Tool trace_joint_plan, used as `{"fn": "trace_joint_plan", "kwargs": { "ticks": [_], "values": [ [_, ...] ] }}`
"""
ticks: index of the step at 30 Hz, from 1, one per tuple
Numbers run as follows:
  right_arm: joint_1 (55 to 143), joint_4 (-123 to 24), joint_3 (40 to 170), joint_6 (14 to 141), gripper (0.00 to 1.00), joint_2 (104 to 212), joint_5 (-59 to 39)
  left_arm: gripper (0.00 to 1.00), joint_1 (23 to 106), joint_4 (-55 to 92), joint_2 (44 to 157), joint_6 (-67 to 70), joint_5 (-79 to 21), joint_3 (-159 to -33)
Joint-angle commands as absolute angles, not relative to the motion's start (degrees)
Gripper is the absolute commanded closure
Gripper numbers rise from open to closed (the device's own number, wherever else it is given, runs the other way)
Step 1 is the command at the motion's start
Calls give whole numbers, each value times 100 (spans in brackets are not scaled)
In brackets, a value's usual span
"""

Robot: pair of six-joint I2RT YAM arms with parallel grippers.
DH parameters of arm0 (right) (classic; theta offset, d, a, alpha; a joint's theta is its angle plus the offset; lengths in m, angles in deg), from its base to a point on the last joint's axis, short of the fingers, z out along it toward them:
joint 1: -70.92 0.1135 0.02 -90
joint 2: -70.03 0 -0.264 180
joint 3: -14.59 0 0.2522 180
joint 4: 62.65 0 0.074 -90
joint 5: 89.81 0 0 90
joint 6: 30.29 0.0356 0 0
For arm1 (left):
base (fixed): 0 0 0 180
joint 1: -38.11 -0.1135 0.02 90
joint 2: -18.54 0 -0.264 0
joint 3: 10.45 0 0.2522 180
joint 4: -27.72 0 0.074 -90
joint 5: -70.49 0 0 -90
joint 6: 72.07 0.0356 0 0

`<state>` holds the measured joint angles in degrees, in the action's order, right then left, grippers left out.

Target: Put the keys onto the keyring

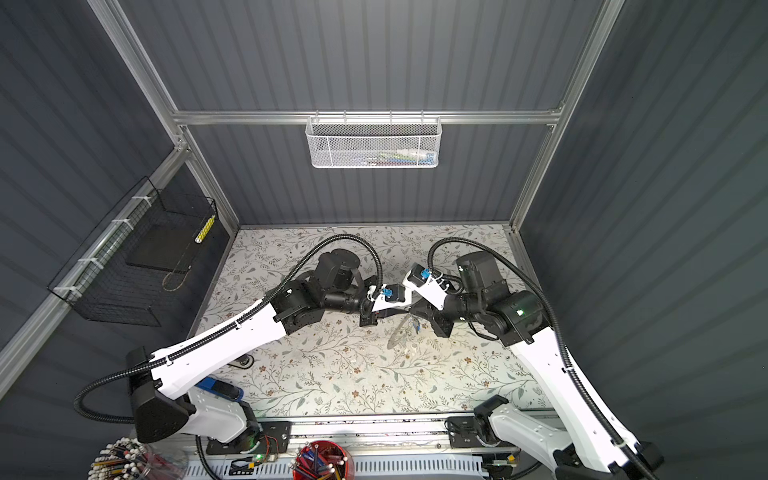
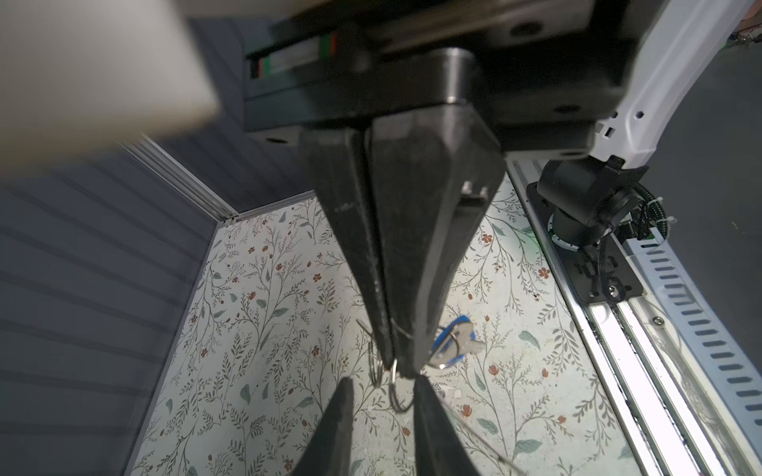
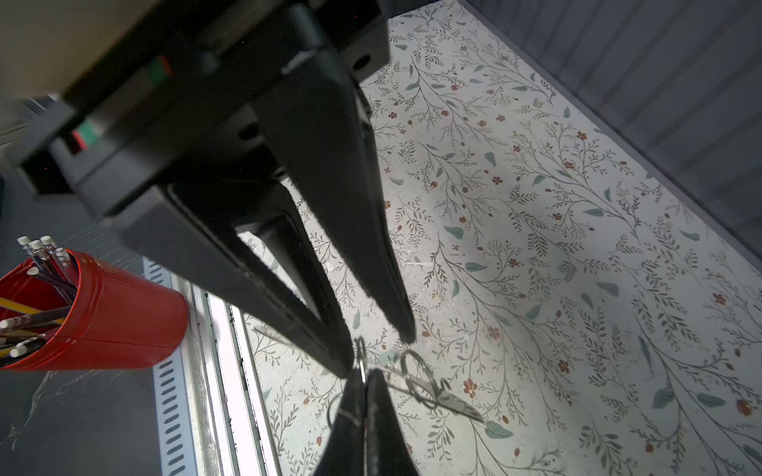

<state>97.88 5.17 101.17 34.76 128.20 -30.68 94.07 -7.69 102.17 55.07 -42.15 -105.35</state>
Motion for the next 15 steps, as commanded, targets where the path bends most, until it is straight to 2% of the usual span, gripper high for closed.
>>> {"fn": "trace_joint_plan", "kwargs": {
  "ticks": [1, 8, 11, 14, 15],
  "values": [
    [9791, 527, 10192, 3384, 100, 12769, -3276, 76, 9462, -810, 10264, 5589, -4207, -10747],
    [9806, 417, 10126, 3302, 100, 12737, -3308, 83, 9463, -753, 10282, 5578, -4403, -10745],
    [9807, 189, 10013, 3249, 100, 12576, -3175, 98, 9462, -835, 10318, 5629, -4577, -10748],
    [9816, -227, 9822, 3277, 94, 12338, -2985, 100, 9467, -892, 10318, 5692, -4843, -10735],
    [9816, -357, 9747, 3262, 87, 12253, -2932, 100, 9469, -854, 10301, 5657, -4880, -10711]
  ]
}}
